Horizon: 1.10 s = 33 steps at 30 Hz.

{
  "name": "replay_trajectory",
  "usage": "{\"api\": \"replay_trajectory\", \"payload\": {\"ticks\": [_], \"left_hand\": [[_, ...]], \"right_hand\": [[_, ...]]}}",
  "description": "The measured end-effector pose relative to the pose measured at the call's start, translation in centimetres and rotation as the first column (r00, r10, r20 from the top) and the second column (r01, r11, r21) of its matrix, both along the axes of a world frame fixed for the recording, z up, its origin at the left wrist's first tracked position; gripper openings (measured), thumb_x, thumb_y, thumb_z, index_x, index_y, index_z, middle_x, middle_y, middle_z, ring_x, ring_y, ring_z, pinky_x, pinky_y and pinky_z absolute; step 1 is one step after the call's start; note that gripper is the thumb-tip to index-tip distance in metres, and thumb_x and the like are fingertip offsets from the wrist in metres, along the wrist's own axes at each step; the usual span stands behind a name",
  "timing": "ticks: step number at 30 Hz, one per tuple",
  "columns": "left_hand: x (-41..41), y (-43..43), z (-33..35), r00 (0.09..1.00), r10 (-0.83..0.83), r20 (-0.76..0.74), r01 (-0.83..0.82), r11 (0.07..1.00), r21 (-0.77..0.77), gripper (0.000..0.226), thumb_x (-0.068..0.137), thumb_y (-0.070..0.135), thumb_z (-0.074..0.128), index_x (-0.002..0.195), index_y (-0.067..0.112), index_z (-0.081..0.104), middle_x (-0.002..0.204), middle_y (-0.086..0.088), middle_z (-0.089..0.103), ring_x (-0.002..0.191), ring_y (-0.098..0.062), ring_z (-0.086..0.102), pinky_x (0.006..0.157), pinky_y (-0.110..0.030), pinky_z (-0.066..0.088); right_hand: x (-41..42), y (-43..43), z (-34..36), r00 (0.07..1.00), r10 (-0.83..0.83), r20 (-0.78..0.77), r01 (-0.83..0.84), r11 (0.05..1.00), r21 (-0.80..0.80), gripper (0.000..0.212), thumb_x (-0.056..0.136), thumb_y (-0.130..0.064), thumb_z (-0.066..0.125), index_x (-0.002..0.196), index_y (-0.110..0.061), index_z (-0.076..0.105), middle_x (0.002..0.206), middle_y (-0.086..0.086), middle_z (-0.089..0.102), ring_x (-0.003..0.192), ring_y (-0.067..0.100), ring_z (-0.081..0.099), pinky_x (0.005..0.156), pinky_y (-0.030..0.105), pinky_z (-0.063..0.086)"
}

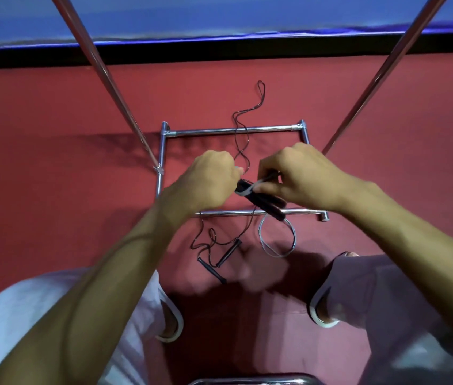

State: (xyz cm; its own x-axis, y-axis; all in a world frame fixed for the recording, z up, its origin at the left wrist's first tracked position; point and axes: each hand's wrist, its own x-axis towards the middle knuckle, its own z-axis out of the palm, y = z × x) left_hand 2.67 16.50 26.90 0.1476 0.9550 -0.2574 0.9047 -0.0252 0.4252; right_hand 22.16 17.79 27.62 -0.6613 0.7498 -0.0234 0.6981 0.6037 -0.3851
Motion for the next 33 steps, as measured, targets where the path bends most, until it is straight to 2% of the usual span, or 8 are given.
{"api": "replay_trajectory", "payload": {"ticks": [3, 7, 12, 15, 20, 28, 31, 33], "left_hand": [[-1.2, 0.2, 1.3, 0.952, -0.092, 0.294, 0.146, 0.975, -0.166, 0.052, 0.104, 0.027, 0.052, 0.057, 0.006, 0.058, 0.043, 0.002, 0.044, 0.039, -0.011, 0.038, 0.044, -0.024, 0.031], [-1.9, 0.0, 2.2, 0.741, 0.037, 0.670, 0.218, 0.931, -0.293, 0.051, 0.108, 0.024, 0.047, 0.060, 0.007, 0.051, 0.048, -0.002, 0.031, 0.038, -0.010, 0.021, 0.040, -0.018, 0.018], [-1.7, -0.6, 1.4, 0.624, 0.154, 0.767, 0.096, 0.958, -0.270, 0.049, 0.109, 0.022, 0.046, 0.062, 0.007, 0.050, 0.046, 0.000, 0.033, 0.039, -0.009, 0.020, 0.042, -0.019, 0.013], [-0.9, -0.9, 0.7, 0.667, 0.183, 0.722, -0.033, 0.976, -0.217, 0.049, 0.109, 0.027, 0.044, 0.064, 0.009, 0.049, 0.043, 0.009, 0.037, 0.035, -0.004, 0.025, 0.036, -0.017, 0.019], [0.3, -1.2, 0.4, 0.671, 0.169, 0.722, -0.132, 0.985, -0.108, 0.051, 0.109, 0.029, 0.042, 0.059, 0.018, 0.041, 0.048, 0.011, 0.036, 0.039, -0.003, 0.026, 0.040, -0.015, 0.022], [1.6, -1.4, 1.2, 0.521, 0.299, 0.799, -0.113, 0.952, -0.283, 0.053, 0.111, 0.024, 0.039, 0.059, 0.019, 0.032, 0.045, 0.009, 0.023, 0.037, -0.005, 0.017, 0.038, -0.014, 0.014], [1.6, -1.4, 1.1, 0.509, 0.297, 0.808, -0.100, 0.952, -0.288, 0.051, 0.110, 0.021, 0.040, 0.060, 0.019, 0.030, 0.048, 0.008, 0.022, 0.040, -0.006, 0.015, 0.040, -0.014, 0.013], [1.5, -1.3, 1.3, 0.511, 0.302, 0.805, -0.102, 0.951, -0.292, 0.050, 0.109, 0.020, 0.040, 0.060, 0.019, 0.030, 0.047, 0.008, 0.023, 0.040, -0.007, 0.016, 0.040, -0.015, 0.012]], "right_hand": [[1.4, 0.9, 1.2, 0.986, -0.034, -0.166, -0.020, 0.949, -0.315, 0.032, 0.091, -0.040, 0.075, 0.072, -0.017, 0.066, 0.056, -0.003, 0.055, 0.053, 0.018, 0.046, 0.053, 0.033, 0.036], [1.5, 0.7, 2.2, 0.918, -0.167, -0.361, -0.095, 0.789, -0.607, 0.051, 0.100, -0.038, 0.064, 0.071, 0.002, 0.049, 0.063, 0.020, 0.038, 0.056, 0.030, 0.032, 0.052, 0.043, 0.030], [0.2, -0.1, 2.0, 0.823, -0.449, -0.347, -0.089, 0.501, -0.861, 0.040, 0.101, -0.035, 0.054, 0.083, -0.001, 0.067, 0.071, 0.019, 0.070, 0.048, 0.025, 0.060, 0.047, 0.027, 0.049], [-0.6, -0.2, 1.8, 0.766, -0.528, -0.368, -0.020, 0.552, -0.834, 0.042, 0.104, -0.030, 0.052, 0.081, 0.004, 0.058, 0.052, 0.015, 0.056, 0.034, 0.020, 0.044, 0.036, 0.021, 0.035], [-1.9, -0.8, 1.2, 0.678, -0.607, -0.415, 0.013, 0.575, -0.818, 0.043, 0.107, -0.028, 0.049, 0.089, 0.011, 0.056, 0.046, 0.013, 0.050, 0.031, 0.017, 0.038, 0.035, 0.018, 0.030], [-2.4, -0.4, 0.9, 0.556, -0.646, -0.523, 0.028, 0.643, -0.765, 0.043, 0.108, -0.021, 0.046, 0.082, 0.011, 0.057, 0.052, 0.021, 0.056, 0.036, 0.027, 0.051, 0.037, 0.026, 0.042], [-2.3, 0.2, -0.1, 0.557, -0.643, -0.526, 0.115, 0.687, -0.717, 0.053, 0.105, -0.027, 0.052, 0.074, 0.016, 0.048, 0.054, 0.022, 0.050, 0.043, 0.028, 0.046, 0.044, 0.029, 0.038], [-2.1, 0.4, -0.6, 0.575, -0.627, -0.526, 0.162, 0.717, -0.678, 0.056, 0.102, -0.031, 0.053, 0.061, 0.005, 0.041, 0.053, 0.013, 0.041, 0.048, 0.023, 0.035, 0.048, 0.038, 0.031]]}}
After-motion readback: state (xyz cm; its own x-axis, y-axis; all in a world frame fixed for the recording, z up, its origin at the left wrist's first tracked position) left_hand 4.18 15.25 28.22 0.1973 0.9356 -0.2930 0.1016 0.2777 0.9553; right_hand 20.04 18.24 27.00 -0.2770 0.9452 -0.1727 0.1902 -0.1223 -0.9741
